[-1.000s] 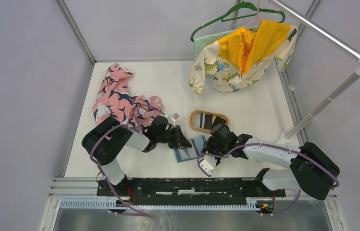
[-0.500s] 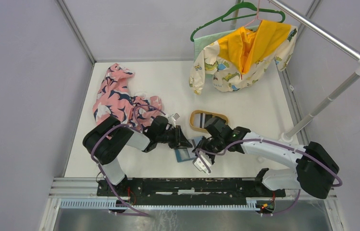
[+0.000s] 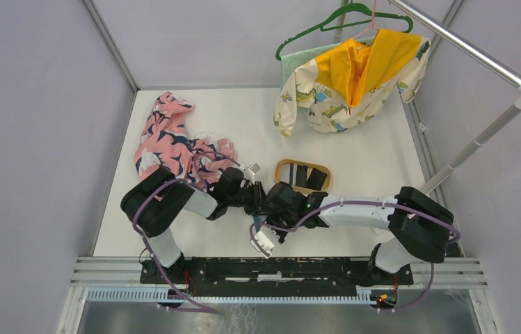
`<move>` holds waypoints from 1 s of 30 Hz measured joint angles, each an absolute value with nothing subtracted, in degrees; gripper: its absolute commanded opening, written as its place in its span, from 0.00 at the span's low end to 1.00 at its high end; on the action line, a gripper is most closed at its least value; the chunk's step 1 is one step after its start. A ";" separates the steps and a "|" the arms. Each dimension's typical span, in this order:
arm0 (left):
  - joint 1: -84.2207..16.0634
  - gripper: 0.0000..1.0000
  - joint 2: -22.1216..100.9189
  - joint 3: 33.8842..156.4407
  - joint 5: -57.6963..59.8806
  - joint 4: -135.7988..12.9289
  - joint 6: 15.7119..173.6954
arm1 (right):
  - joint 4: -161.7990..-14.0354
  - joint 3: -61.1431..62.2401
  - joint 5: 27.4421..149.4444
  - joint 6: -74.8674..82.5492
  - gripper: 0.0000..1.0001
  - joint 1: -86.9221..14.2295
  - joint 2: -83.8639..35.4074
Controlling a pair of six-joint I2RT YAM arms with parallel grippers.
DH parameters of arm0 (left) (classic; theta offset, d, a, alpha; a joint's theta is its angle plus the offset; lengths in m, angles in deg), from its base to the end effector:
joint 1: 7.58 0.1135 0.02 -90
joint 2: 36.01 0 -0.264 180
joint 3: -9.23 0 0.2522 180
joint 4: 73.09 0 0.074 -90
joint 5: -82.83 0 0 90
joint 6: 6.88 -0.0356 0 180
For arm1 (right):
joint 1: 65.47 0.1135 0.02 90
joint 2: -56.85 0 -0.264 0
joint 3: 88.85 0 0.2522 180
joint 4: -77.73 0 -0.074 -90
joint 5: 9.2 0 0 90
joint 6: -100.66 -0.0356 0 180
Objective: Put the credit cards into the card holder
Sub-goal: Insert the credit card into the card holder.
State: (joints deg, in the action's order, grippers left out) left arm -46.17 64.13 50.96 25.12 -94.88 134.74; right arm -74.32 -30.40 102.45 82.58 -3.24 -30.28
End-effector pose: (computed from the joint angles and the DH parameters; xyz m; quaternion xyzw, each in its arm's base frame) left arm 0.2087 -0.1908 0.0965 0.0267 0.8668 -0.4810 0.1285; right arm 0.1221 0.2600 0.1667 -0.8875 0.3168 0.1554 0.2962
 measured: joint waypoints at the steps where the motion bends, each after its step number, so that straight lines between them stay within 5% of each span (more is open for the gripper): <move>1: -46.17 0.30 64.26 51.00 25.26 -95.06 134.74 | -74.62 -29.92 101.25 81.99 0.09 -3.21 -30.98; 30: -46.19 0.41 64.44 51.11 26.20 -95.95 134.74 | -71.10 -27.12 83.74 74.86 0.11 -1.16 -36.01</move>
